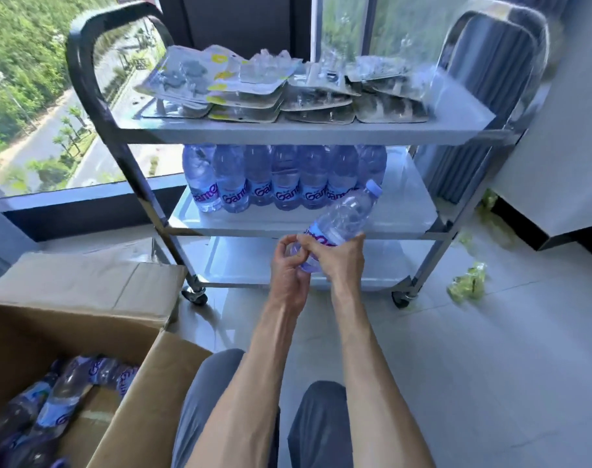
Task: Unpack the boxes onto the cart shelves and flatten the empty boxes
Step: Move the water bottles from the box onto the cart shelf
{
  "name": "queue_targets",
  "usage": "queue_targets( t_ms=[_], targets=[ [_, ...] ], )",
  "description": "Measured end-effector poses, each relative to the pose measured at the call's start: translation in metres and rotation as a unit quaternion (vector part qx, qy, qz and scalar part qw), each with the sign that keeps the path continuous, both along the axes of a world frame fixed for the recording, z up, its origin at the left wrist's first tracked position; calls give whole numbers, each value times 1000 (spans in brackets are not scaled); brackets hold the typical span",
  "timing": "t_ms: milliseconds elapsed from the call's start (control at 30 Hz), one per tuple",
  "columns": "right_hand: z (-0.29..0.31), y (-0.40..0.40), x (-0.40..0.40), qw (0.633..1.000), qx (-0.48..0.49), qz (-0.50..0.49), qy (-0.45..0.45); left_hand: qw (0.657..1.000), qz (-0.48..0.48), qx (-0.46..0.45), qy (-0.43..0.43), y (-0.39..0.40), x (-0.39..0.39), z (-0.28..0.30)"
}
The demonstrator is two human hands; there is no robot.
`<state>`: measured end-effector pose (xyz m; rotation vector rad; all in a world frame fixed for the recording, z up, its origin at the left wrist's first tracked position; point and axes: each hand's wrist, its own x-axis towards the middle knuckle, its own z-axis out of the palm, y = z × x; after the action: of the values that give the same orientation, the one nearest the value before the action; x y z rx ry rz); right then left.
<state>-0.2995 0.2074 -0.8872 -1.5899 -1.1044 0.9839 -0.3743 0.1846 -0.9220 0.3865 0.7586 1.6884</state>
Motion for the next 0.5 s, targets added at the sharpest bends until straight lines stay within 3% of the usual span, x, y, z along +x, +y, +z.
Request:
queue_targets(
  t_ms=[67, 133, 267, 333, 500],
  targets=[
    [9, 25, 10, 1000, 11, 0, -20, 1000, -15, 1, 23, 22, 5, 8],
    [17, 45, 21, 998, 44, -20, -43, 991, -21, -46, 125, 41, 11, 16],
    [12, 72, 41, 992, 105, -36, -61, 923, 96, -176, 328, 82, 13, 24],
    [6, 82, 49, 988, 126, -49, -74, 888, 129, -189, 400, 102, 11, 26],
    [-6, 120, 64, 987, 122, -53, -89, 832, 149, -200, 495, 147, 21, 22]
  ],
)
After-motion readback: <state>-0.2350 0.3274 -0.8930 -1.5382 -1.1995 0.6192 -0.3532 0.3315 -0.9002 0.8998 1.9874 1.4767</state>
